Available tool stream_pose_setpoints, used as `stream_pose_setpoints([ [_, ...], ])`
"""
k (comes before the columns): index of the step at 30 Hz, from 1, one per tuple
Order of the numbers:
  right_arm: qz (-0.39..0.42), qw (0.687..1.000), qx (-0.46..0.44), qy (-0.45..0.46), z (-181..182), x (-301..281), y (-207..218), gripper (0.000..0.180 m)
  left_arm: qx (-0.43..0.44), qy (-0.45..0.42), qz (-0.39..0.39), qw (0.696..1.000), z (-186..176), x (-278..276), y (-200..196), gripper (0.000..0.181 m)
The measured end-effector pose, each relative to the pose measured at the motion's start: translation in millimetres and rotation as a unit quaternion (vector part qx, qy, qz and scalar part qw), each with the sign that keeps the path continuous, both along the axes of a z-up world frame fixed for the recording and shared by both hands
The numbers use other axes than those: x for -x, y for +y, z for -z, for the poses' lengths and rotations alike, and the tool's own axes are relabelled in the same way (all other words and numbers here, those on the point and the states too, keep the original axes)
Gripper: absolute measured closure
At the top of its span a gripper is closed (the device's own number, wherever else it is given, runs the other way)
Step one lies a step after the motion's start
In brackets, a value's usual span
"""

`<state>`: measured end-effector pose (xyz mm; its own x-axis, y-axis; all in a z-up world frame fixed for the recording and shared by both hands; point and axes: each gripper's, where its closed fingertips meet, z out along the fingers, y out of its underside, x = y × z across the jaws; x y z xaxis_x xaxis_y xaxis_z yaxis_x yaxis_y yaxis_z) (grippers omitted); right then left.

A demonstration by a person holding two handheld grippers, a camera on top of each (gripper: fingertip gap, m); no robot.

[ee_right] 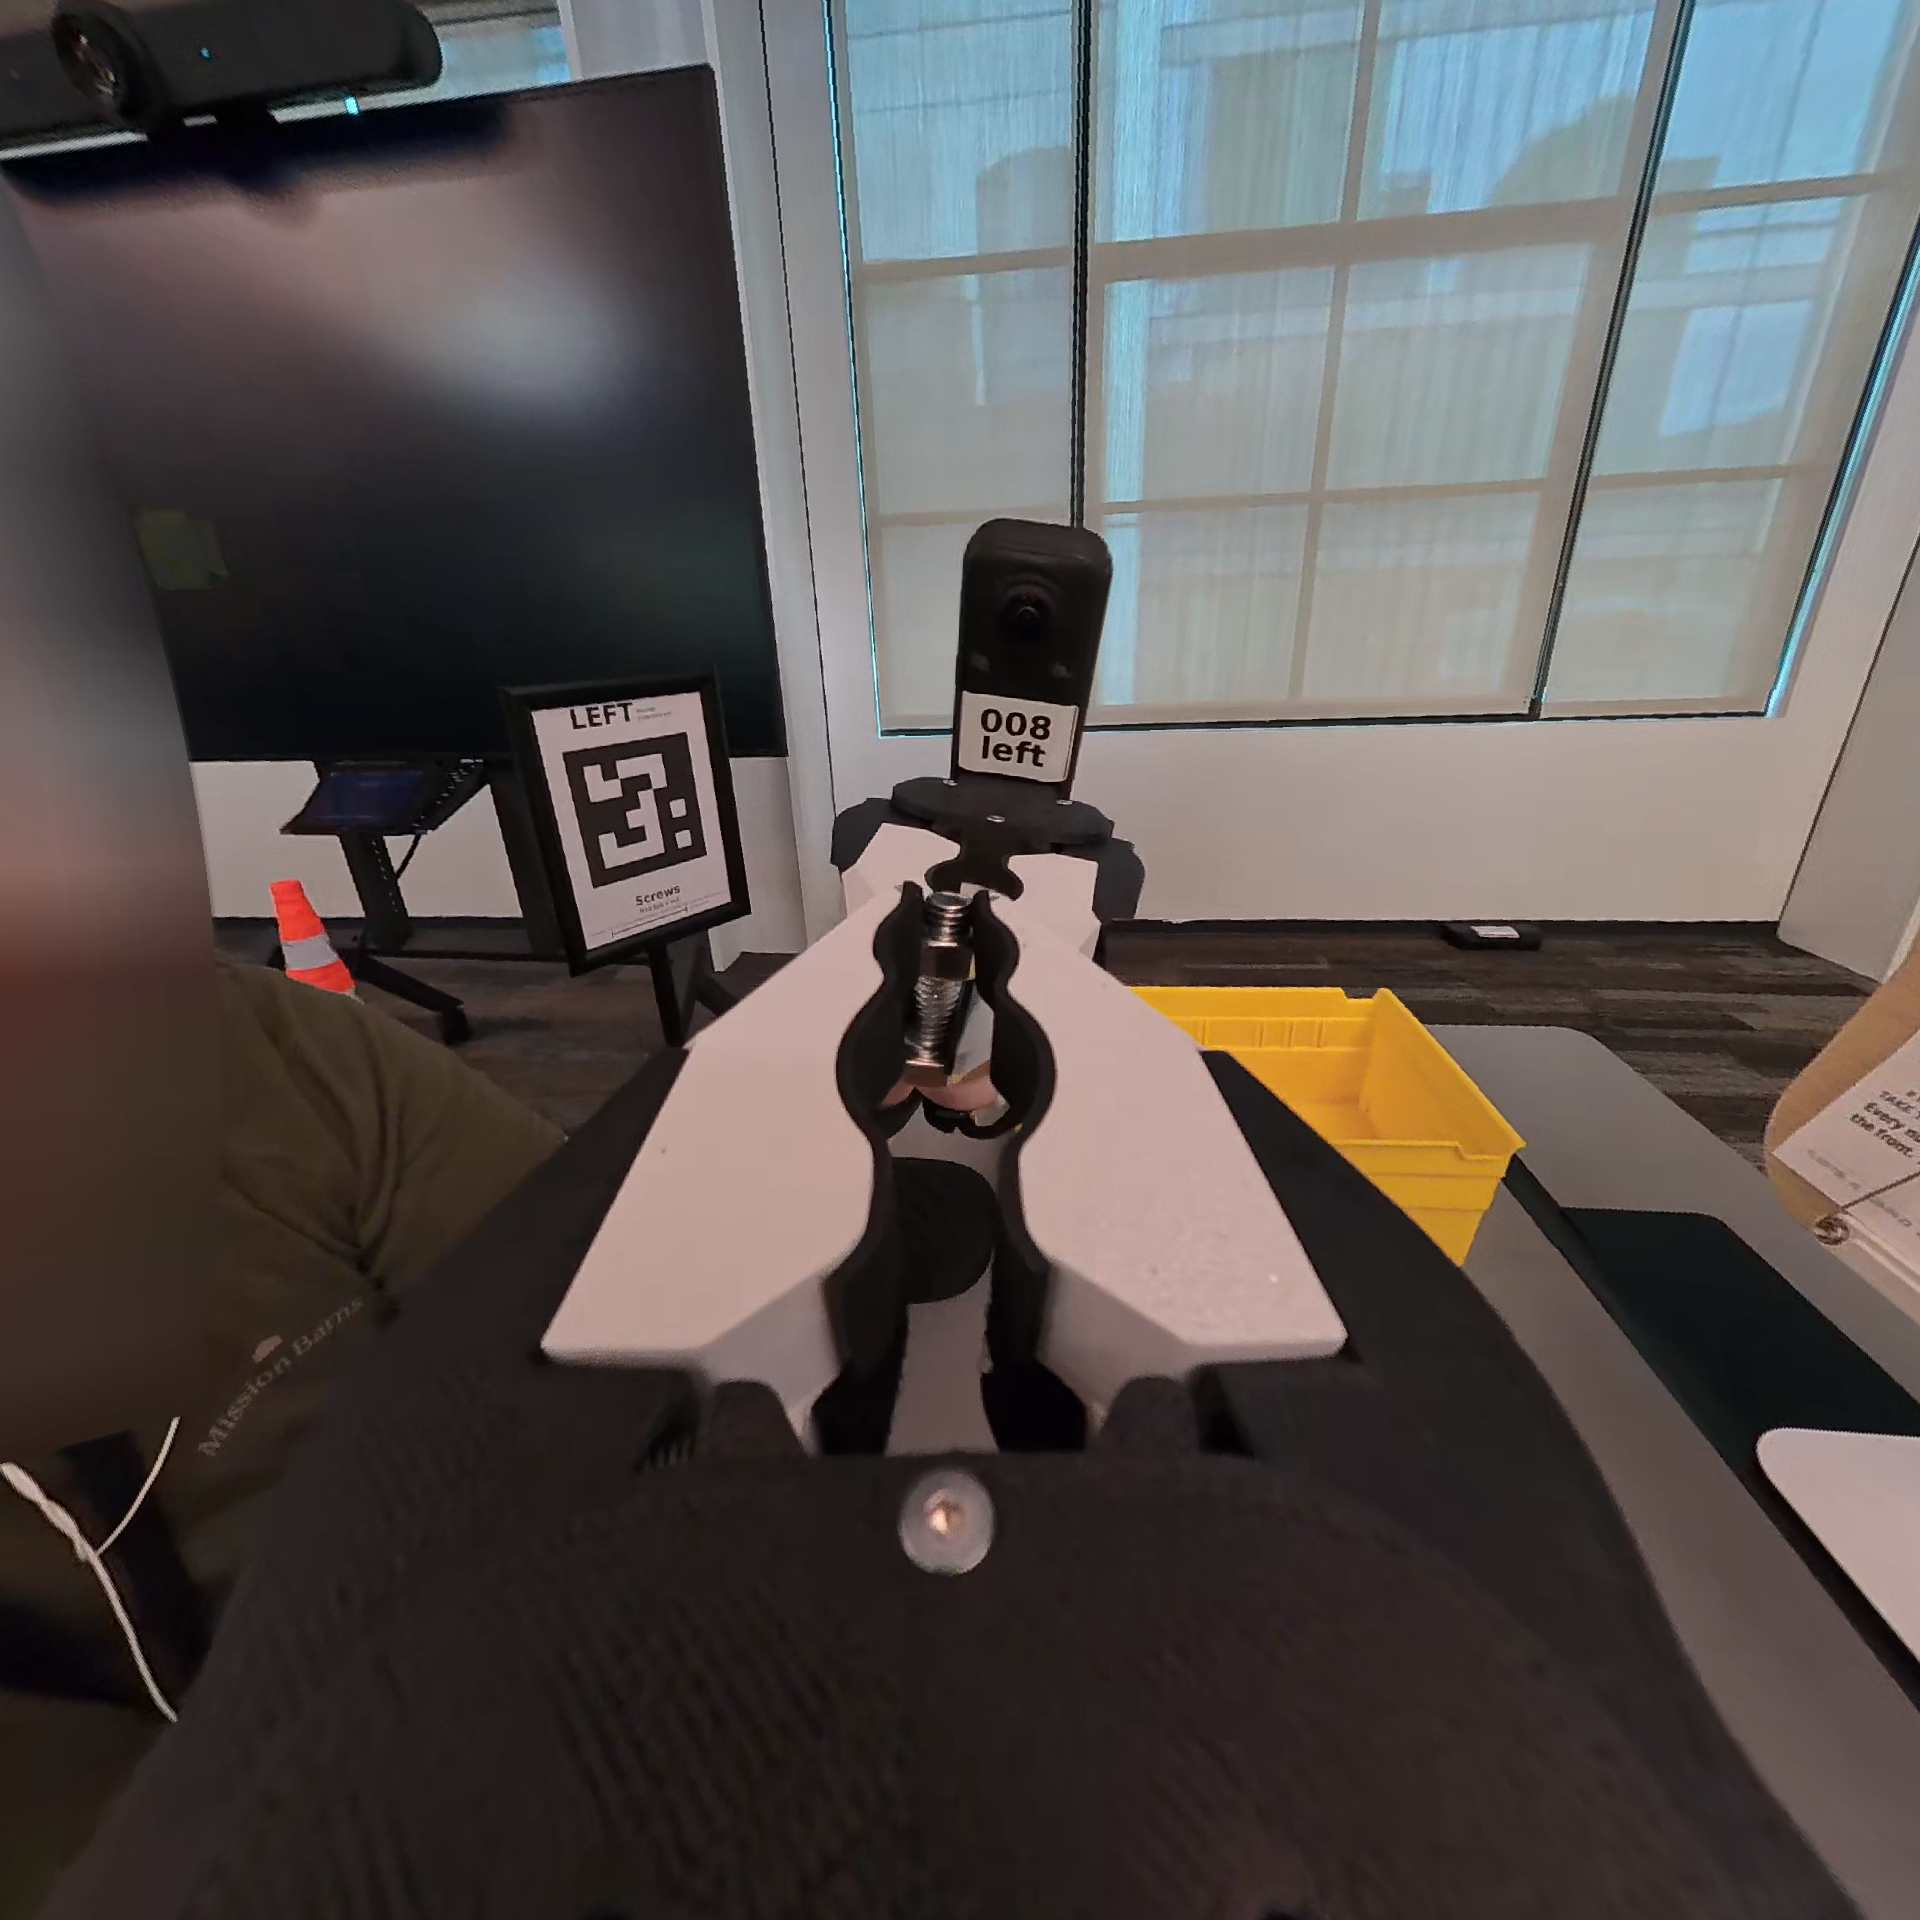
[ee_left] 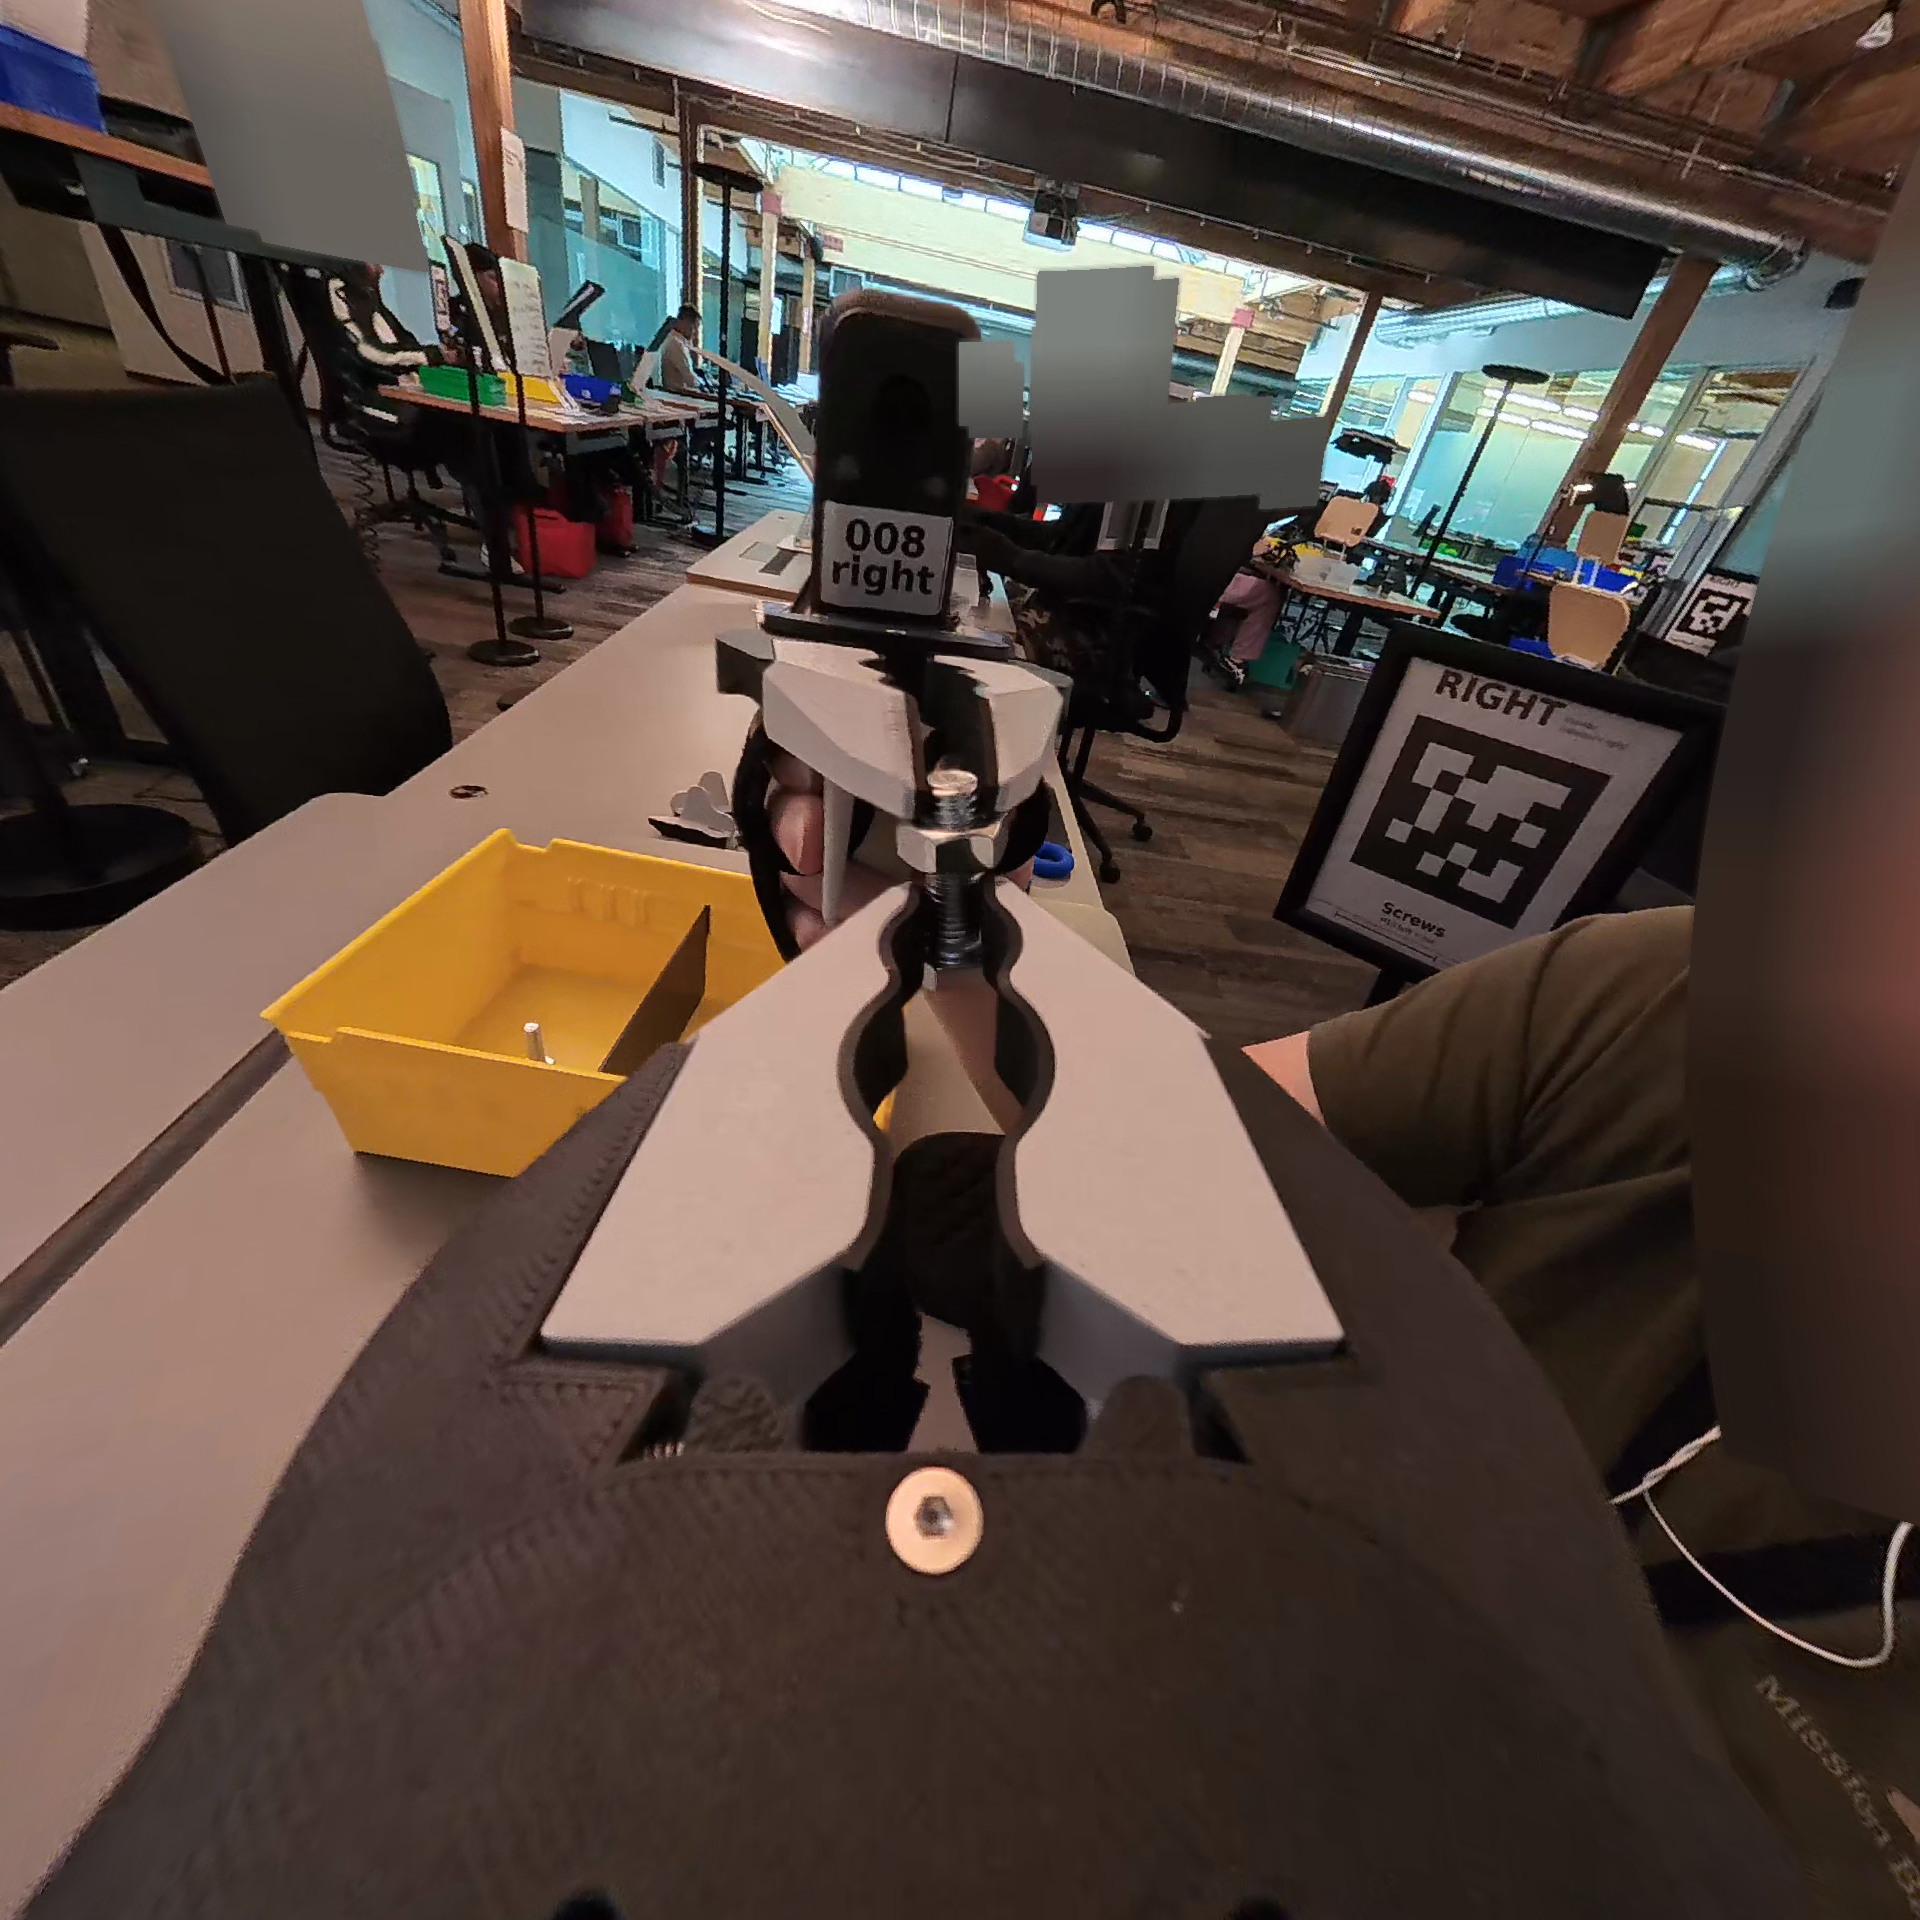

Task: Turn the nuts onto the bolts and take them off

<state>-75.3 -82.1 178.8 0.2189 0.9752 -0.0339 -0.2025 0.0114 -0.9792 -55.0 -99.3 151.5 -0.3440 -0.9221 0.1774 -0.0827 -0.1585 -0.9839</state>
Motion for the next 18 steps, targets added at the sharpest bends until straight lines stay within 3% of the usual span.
stream_pose_setpoints([
  [4, 0.007, 1.0, -0.015, 0.022, -7, -1, -1, 0.17, -0.04, -0.01, -0.023, 0.999, -5, 1, 2, 0.173],
  [9, -0.006, 0.999, 0.001, 0.042, -12, -2, -4, 0.144, -0.065, -0.027, -0.05, 0.996, -12, 4, 5, 0.173],
  [18, 0.053, 0.998, -0.01, 0.038, -9, -17, 14, 0.146, -0.047, -0.028, -0.034, 0.998, -12, 5, 2, 0.173],
])
